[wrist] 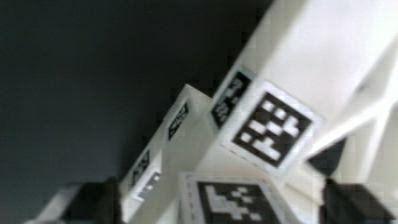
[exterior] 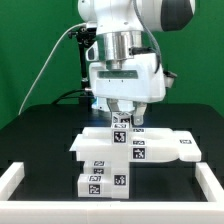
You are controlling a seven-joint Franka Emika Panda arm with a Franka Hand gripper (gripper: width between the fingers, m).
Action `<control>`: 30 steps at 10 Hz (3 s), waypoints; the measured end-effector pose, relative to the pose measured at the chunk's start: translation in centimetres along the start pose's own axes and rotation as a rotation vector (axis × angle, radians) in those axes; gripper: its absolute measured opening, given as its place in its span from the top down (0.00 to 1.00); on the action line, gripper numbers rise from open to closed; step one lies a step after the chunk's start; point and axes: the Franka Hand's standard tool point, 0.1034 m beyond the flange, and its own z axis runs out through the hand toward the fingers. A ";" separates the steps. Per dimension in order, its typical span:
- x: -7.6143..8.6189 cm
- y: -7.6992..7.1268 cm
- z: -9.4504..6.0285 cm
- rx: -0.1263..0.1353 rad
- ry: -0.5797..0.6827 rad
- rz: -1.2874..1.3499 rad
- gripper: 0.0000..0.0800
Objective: Assemble chair
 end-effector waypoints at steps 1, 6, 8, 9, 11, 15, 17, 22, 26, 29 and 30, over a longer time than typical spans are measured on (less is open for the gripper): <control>0.4 -0.2 -0.3 -0.002 -0.015 -0.167 0.22; 0.5 0.7 -0.3 -0.009 -0.025 -0.720 0.19; 1.1 0.0 -0.2 -0.053 0.000 -0.990 0.19; 1.1 -0.2 -0.1 -0.060 0.002 -1.022 0.19; 1.1 -0.1 -0.1 -0.057 0.001 -0.985 0.20; 1.0 -0.1 0.0 -0.053 0.007 -0.718 0.65; 1.0 -0.1 0.0 -0.046 0.009 -0.555 0.65; 1.1 -0.2 0.0 -0.006 0.039 0.078 0.65; 1.1 -0.4 0.0 0.020 0.054 0.174 0.45; 1.3 -1.1 -0.4 -0.003 0.050 -0.213 0.21; 1.1 -1.2 -0.2 -0.013 0.037 -0.353 0.19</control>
Offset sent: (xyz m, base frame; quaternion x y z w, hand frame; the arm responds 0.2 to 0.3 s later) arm -0.0088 0.0058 -0.0086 -0.0314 -0.0418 -0.3416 0.9384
